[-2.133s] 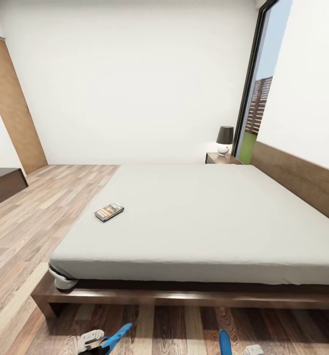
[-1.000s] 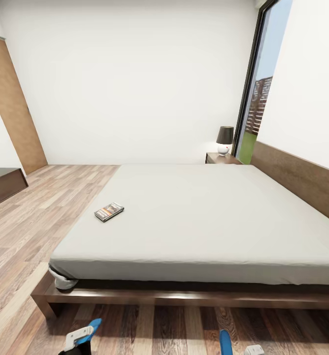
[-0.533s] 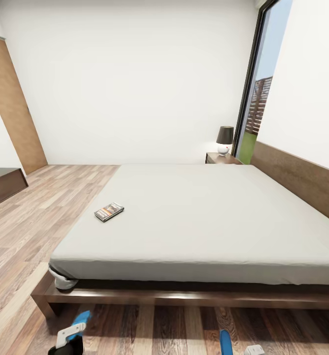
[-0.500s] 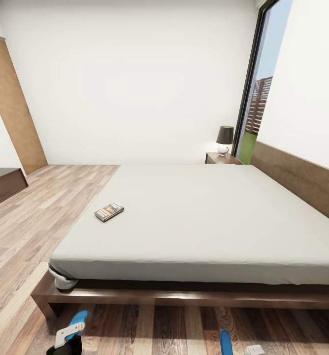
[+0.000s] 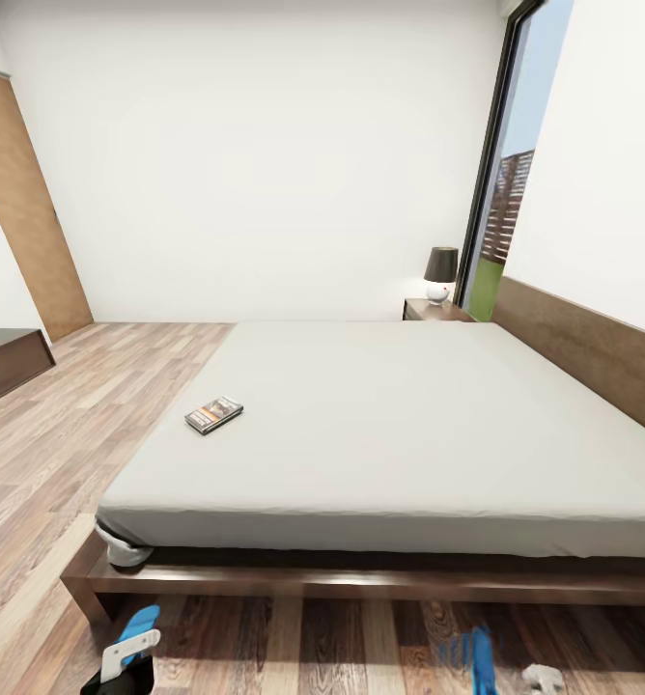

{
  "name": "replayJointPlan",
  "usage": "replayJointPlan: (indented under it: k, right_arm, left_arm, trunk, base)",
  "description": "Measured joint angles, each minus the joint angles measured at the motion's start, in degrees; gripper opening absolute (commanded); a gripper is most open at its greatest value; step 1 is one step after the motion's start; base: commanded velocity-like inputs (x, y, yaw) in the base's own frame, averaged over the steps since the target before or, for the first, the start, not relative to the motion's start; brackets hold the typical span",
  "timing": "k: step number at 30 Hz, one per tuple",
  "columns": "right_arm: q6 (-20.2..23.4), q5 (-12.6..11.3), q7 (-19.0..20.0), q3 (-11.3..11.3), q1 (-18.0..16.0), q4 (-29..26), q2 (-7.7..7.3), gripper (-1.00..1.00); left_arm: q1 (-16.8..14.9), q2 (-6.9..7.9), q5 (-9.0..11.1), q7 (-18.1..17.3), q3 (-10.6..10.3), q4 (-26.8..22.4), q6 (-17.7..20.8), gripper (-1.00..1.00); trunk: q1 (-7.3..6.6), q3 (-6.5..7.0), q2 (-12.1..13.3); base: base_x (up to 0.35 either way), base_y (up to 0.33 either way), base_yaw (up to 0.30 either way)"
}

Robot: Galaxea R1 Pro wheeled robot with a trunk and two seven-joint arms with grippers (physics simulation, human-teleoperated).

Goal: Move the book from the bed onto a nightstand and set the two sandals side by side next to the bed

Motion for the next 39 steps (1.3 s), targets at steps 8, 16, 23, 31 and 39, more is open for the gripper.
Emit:
replayJointPlan:
  k: [8,16,23,31,39]
  right_arm:
    - [8.1,-9.1,4.3,-0.4,0.0,-0.8,-5.63,-1.0]
    - [7.8,-9.1,4.2,0.3,0.0,-0.6,-5.76,-1.0]
    - [7.6,-9.0,4.0,0.3,0.0,-0.6,-5.76,-1.0]
    - [7.6,-9.0,3.9,0.3,0.0,-0.6,-5.76,-1.0]
    - [7.5,-9.0,3.8,0.3,0.0,-0.6,-5.76,-1.0]
  left_arm:
    - [0.0,-0.1,0.0,0.0,0.0,0.0,0.0,-1.0]
    - [0.0,-0.17,0.0,0.0,0.0,0.0,0.1,-1.0]
    - [0.0,-0.21,0.0,0.0,0.0,0.0,0.1,-1.0]
    - [0.0,-0.21,0.0,-0.1,0.0,0.0,0.1,-1.0]
    - [0.0,-0.21,0.0,-0.1,0.0,0.0,0.1,-1.0]
  trunk:
    - [0.0,0.0,0.0]
    - [1.53,-1.25,-2.8]
    - [3.07,-2.51,-5.6]
    - [4.83,-3.95,-8.8]
    - [6.59,-5.38,-12.0]
  base:
    - [0.0,0.0,0.0]
    - [0.0,0.0,0.0]
    - [0.0,0.0,0.0]
    - [0.0,0.0,0.0]
    - [0.0,0.0,0.0]
